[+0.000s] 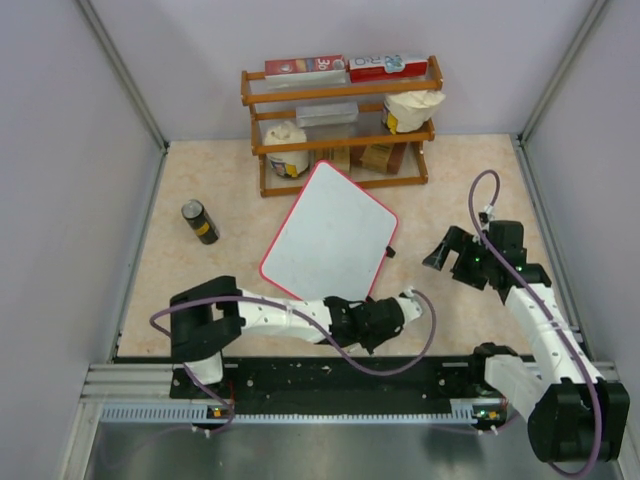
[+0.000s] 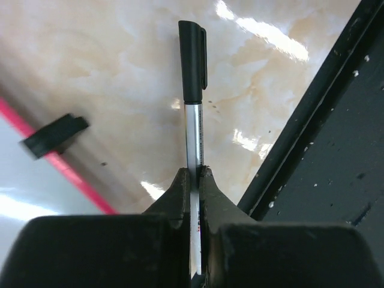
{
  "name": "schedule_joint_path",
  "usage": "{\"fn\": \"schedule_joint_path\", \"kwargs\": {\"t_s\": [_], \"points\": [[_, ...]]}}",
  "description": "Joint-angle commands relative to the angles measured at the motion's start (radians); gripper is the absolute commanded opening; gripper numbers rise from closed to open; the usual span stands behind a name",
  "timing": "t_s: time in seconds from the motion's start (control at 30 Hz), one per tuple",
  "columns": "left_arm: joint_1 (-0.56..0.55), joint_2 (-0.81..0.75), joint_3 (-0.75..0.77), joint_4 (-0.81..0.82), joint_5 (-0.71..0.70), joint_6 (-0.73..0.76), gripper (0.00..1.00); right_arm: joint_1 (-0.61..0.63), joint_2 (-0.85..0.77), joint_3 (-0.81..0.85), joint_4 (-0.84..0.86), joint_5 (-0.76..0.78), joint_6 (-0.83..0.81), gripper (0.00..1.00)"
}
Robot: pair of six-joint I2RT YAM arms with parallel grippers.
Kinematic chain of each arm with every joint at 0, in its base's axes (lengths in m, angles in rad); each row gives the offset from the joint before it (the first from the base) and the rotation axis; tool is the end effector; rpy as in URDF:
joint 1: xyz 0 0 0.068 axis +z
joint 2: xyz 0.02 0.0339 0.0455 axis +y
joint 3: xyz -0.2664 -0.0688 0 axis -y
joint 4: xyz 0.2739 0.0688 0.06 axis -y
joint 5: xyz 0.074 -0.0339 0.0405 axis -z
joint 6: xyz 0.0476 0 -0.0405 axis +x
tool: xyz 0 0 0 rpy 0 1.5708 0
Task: Write a sentence on the whiteboard
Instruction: Pick up the whiteboard marker from the corner of the board, then pass from the left arm to the right
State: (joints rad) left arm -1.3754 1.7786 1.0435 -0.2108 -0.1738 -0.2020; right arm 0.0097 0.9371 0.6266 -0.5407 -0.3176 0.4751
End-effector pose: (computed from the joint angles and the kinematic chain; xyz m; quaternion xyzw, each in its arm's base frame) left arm 0.0836 -0.3801 0.1369 0.5026 0.8042 -0.1590 0.2744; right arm 0.2198 0.0170 0.2120 0.1589 0.9121 0.2271 0.3020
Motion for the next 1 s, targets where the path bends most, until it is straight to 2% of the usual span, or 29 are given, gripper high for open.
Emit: {"fn": "schedule_joint_path", "kwargs": {"t_s": [0.0,0.17,0.23,0.3,0.4,0.43,0.53,0.6,0.7,0.8,0.9,0.97], "points": [[0.064,-0.185,0.021,-0.012,0.033,-0.034,0.0,-0.004,-0.06,0.074,0.002,-0.064,-0.015,0.99],[0.154,-0.367,0.041,-0.041,0.133,-0.072,0.0,-0.004,-0.173,0.162,0.042,-0.142,-0.004,0.99],[0.232,-0.441,0.036,-0.045,0.169,-0.112,0.0,-0.004,-0.219,0.182,0.082,-0.17,0.008,0.99],[0.316,-0.49,0.027,-0.052,0.267,-0.148,0.0,-0.004,-0.238,0.205,0.119,-0.234,0.037,0.99],[0.415,-0.58,0.018,-0.048,0.357,-0.181,0.0,-0.004,-0.225,0.213,0.212,-0.36,0.097,0.99],[0.439,-0.617,0.021,-0.05,0.381,-0.191,0.0,-0.002,-0.221,0.208,0.293,-0.395,0.117,0.99],[0.539,-0.669,0.032,-0.062,0.502,-0.232,0.0,0.094,-0.186,0.223,0.337,-0.439,0.129,0.99],[0.588,-0.689,0.047,-0.081,0.545,-0.255,0.0,0.205,-0.16,0.249,0.379,-0.442,0.126,0.99],[0.611,-0.711,0.061,-0.072,0.606,-0.278,0.0,0.336,-0.107,0.246,0.517,-0.431,0.19,0.99],[0.615,-0.725,0.062,-0.052,0.638,-0.307,0.0,0.455,-0.029,0.265,0.622,-0.413,0.22,0.91],[0.615,-0.722,0.062,-0.032,0.663,-0.323,0.0,0.525,0.028,0.285,0.717,-0.397,0.255,0.82],[0.615,-0.722,0.059,-0.024,0.668,-0.327,0.0,0.539,0.052,0.286,0.757,-0.388,0.289,0.8]]}}
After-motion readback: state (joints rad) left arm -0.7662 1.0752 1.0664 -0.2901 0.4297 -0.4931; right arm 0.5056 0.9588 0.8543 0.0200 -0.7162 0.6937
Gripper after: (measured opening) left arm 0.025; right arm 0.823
